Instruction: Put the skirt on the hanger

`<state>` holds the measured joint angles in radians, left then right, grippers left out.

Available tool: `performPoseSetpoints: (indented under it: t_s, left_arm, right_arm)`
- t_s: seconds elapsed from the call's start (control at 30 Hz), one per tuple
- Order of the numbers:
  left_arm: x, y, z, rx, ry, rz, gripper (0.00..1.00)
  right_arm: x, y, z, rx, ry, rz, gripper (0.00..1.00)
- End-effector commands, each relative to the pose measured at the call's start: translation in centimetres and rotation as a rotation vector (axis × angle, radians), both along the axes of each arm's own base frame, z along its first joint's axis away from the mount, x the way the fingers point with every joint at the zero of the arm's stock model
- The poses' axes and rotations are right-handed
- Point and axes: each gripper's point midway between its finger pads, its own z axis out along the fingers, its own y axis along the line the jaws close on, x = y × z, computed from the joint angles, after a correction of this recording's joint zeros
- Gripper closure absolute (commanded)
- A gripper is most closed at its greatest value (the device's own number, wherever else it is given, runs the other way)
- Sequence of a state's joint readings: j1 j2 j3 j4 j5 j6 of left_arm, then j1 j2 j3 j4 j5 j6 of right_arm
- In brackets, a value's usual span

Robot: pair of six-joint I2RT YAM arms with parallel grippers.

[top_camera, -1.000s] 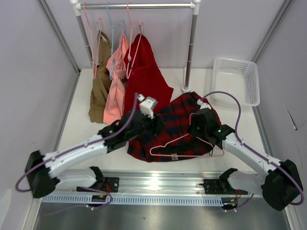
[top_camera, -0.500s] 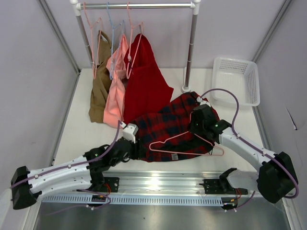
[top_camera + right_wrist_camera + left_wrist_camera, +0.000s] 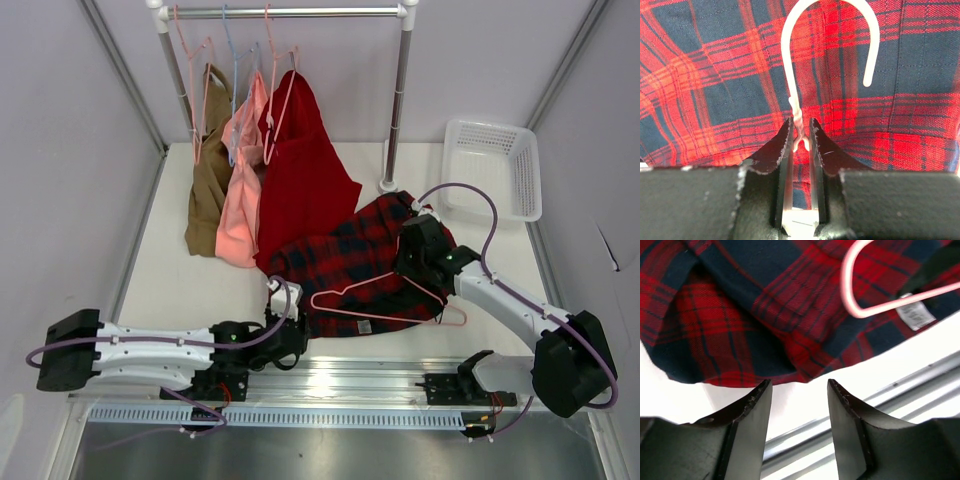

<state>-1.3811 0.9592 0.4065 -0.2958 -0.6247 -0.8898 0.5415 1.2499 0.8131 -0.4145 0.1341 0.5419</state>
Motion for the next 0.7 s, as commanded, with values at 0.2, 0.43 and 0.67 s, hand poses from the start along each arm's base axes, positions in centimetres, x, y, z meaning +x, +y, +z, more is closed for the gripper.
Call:
performPoseSetpoints:
  t_s: [0.2,0.43,0.67]
  left_arm:
    - [2.0,-0.5,0.7,-0.041,-0.109,0.093,0.45]
    - [1.5,-2.2,0.1,-0.064,-0.096,0.018,0.45]
    - [1.9,-0.9,-0.6,-0.026,-0.104,0.077,0.53]
  right_arm:
    - [1.4,0.2,1.9,0.023,-0.051,-0.021,1.00]
    - [1.7,0.1,1.8,0.019,-0.049,-0.025,1.00]
    - [1.7,0.2,1.7,0.018,-0.048,-0.023,1.00]
